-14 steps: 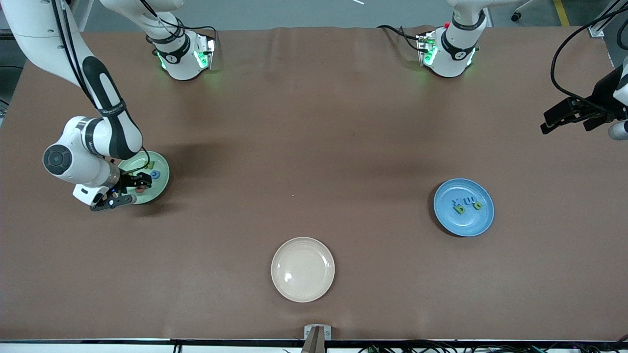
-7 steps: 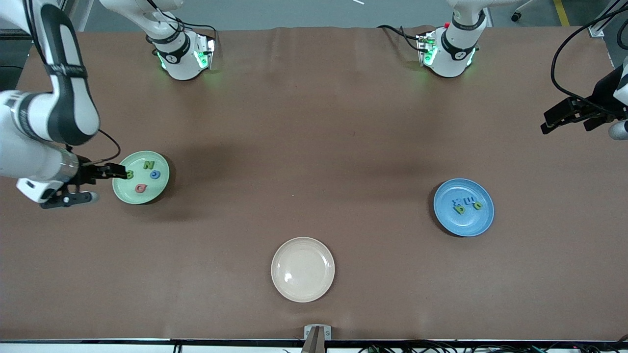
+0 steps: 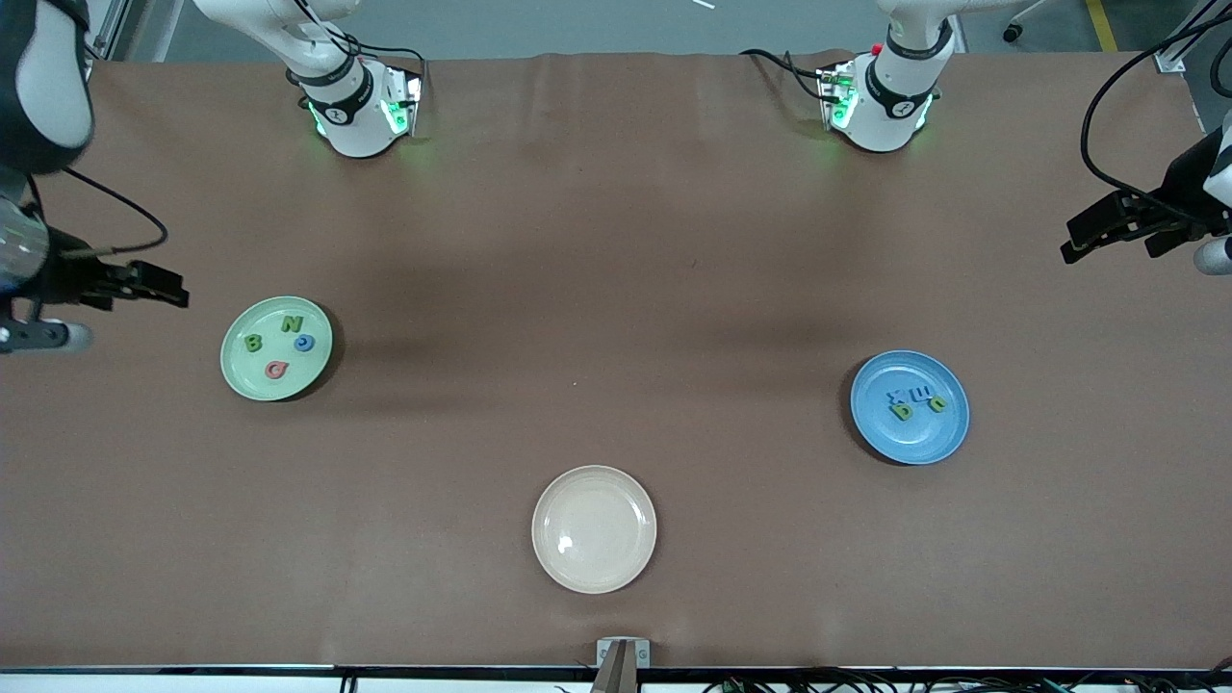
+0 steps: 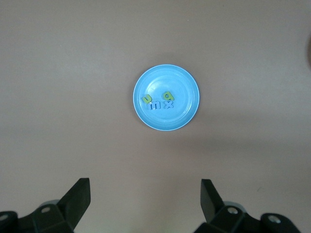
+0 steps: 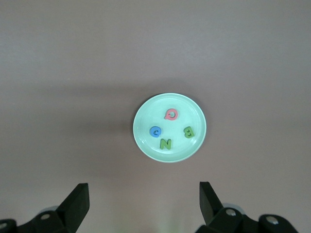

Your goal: Sort upper and lower case letters into plates

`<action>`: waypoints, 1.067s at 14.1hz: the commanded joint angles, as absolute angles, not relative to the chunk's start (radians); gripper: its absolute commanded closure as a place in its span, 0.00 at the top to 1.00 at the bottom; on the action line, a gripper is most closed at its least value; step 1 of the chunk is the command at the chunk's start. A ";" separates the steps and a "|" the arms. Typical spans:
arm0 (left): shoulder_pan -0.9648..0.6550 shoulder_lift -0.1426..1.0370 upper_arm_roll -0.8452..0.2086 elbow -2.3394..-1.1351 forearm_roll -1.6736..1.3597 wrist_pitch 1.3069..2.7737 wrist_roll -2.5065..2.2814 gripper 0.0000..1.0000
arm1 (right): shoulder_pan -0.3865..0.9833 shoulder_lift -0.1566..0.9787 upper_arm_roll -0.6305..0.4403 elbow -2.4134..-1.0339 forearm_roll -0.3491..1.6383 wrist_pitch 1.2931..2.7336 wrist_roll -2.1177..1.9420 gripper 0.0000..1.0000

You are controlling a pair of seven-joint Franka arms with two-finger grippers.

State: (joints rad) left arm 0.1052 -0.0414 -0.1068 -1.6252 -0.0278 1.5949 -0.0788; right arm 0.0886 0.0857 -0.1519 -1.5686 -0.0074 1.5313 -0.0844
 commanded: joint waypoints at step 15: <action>0.100 -0.055 -0.178 -1.608 -0.011 1.591 -0.072 1.00 | 0.095 0.097 -0.155 -1.342 0.020 1.394 0.026 1.00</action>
